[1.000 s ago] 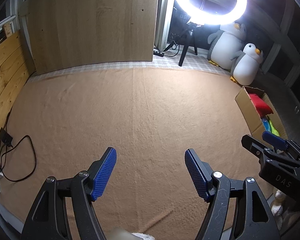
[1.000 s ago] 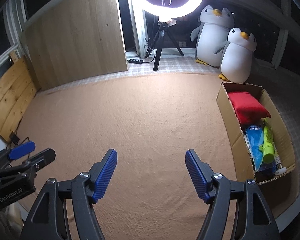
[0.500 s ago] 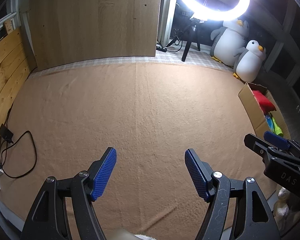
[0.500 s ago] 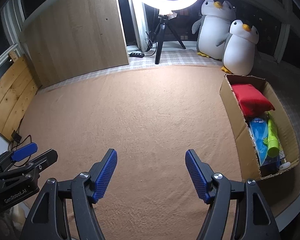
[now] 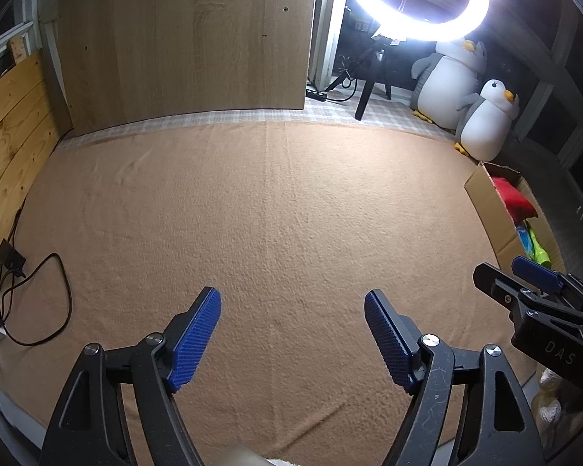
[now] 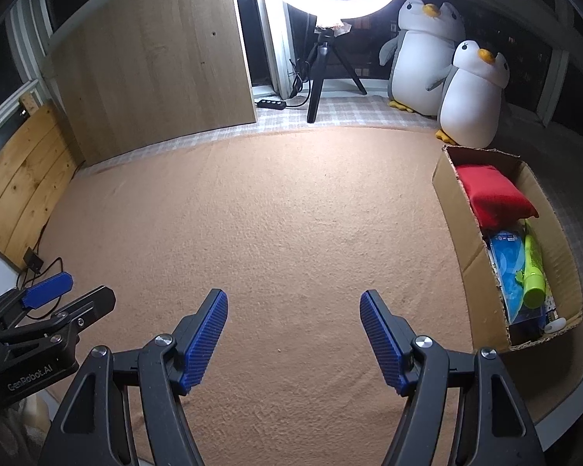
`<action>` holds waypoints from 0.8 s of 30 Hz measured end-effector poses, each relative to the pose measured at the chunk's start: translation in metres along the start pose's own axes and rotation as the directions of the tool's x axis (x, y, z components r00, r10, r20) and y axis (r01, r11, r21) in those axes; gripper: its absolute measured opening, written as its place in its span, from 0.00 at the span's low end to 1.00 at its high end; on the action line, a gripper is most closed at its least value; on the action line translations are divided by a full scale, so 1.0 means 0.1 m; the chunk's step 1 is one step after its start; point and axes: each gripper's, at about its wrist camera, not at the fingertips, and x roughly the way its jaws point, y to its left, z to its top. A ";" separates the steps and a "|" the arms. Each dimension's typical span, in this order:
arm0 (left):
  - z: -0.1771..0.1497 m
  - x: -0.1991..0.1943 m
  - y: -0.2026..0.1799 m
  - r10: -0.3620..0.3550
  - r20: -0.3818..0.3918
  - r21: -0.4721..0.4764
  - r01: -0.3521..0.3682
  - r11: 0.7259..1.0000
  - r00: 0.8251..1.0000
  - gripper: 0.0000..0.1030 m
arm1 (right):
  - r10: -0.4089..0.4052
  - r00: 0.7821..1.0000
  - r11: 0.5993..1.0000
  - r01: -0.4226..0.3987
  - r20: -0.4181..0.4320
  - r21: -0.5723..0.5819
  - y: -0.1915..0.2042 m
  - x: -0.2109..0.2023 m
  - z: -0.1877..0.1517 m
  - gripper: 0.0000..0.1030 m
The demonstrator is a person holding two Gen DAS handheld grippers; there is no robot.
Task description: Organize objects
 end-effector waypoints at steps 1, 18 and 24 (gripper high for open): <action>0.00 0.01 0.00 0.001 -0.001 -0.001 -0.001 1.000 1.000 0.77 | 0.001 1.000 1.000 -0.001 0.000 0.000 0.00 0.00 0.00 0.65; 0.03 0.16 0.06 0.005 -0.036 -0.025 -0.006 1.000 0.999 0.77 | 0.008 1.000 1.000 -0.008 -0.025 -0.010 0.03 0.12 0.03 0.65; 0.04 0.18 0.07 0.014 -0.026 -0.021 -0.015 1.000 1.000 0.77 | 0.009 1.000 1.000 -0.009 -0.030 -0.015 0.04 0.15 0.04 0.65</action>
